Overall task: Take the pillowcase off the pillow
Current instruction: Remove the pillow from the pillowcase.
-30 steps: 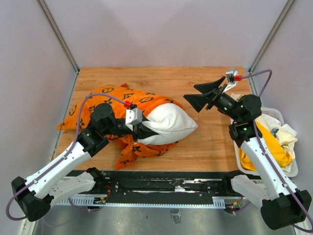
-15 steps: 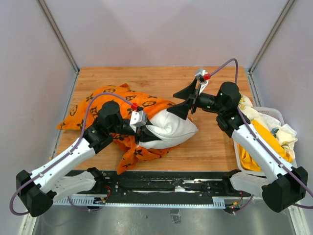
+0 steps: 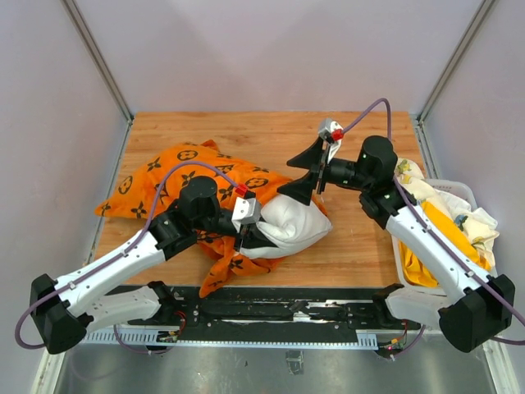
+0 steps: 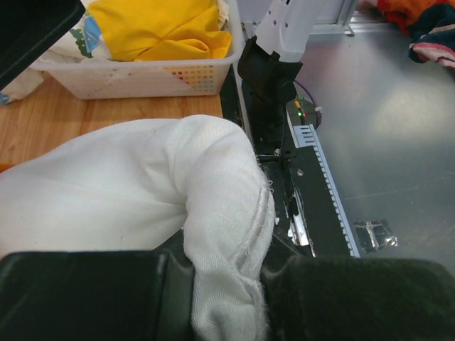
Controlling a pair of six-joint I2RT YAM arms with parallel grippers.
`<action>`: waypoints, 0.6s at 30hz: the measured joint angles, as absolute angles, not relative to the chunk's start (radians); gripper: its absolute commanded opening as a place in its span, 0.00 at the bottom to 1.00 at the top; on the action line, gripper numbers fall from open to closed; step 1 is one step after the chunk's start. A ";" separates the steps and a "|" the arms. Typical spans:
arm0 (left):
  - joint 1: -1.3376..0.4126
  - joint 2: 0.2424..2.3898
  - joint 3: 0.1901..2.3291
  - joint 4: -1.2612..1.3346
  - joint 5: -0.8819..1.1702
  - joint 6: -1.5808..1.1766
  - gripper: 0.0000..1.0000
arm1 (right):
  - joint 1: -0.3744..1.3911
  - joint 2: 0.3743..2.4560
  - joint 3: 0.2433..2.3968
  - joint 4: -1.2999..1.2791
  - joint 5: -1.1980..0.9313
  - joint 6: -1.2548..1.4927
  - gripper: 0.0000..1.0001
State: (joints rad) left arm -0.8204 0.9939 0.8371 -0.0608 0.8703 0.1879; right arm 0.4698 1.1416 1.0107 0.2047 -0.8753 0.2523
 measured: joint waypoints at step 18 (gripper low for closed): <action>-0.868 0.936 0.810 -0.108 0.842 0.213 0.00 | 0.636 1.288 1.155 -0.031 -0.914 0.020 1.00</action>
State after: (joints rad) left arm -0.8684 0.9356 0.8097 -0.1078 0.8421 0.2131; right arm 0.6357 1.2881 1.1549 -0.0311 -0.9142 0.0200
